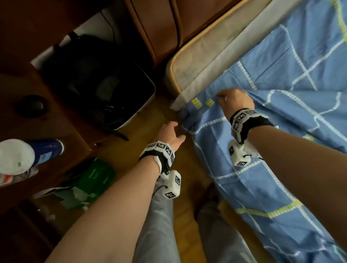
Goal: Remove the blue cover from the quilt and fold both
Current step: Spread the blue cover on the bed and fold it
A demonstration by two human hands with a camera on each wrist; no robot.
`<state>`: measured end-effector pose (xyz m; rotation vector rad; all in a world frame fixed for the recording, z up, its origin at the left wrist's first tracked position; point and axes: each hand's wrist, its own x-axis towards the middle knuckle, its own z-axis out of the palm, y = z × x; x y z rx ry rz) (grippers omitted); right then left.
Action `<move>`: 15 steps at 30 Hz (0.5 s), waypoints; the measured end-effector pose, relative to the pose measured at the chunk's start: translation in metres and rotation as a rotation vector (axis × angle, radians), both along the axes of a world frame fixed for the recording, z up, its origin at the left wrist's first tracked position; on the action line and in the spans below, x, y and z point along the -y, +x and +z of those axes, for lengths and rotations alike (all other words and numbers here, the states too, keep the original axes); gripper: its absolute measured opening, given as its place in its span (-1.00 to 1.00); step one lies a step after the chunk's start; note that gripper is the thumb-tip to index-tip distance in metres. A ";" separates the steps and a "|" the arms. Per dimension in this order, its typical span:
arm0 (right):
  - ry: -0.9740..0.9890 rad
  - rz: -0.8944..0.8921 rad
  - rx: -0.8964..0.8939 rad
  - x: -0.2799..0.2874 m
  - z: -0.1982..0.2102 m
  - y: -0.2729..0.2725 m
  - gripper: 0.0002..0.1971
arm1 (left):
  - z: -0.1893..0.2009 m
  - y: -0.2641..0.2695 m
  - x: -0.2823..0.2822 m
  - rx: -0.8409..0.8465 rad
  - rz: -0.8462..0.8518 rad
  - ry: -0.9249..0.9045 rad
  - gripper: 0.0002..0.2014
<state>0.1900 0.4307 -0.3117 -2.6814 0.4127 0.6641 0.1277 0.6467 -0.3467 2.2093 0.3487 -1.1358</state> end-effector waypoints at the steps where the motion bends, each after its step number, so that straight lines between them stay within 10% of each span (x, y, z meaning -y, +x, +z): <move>1: -0.006 0.004 0.002 -0.001 -0.004 0.003 -0.75 | -0.007 0.005 0.007 0.006 0.009 -0.028 -0.39; 5: 0.009 0.045 0.041 -0.002 -0.015 0.011 -0.78 | -0.026 0.030 0.040 0.069 0.005 -0.144 -0.32; 11: 0.084 0.142 0.083 0.003 -0.026 0.017 -0.80 | -0.055 0.044 0.057 0.100 0.017 -0.120 -0.91; 15: 0.037 0.198 0.113 0.004 -0.034 0.024 -0.77 | -0.055 0.057 0.051 0.066 0.045 -0.041 -0.91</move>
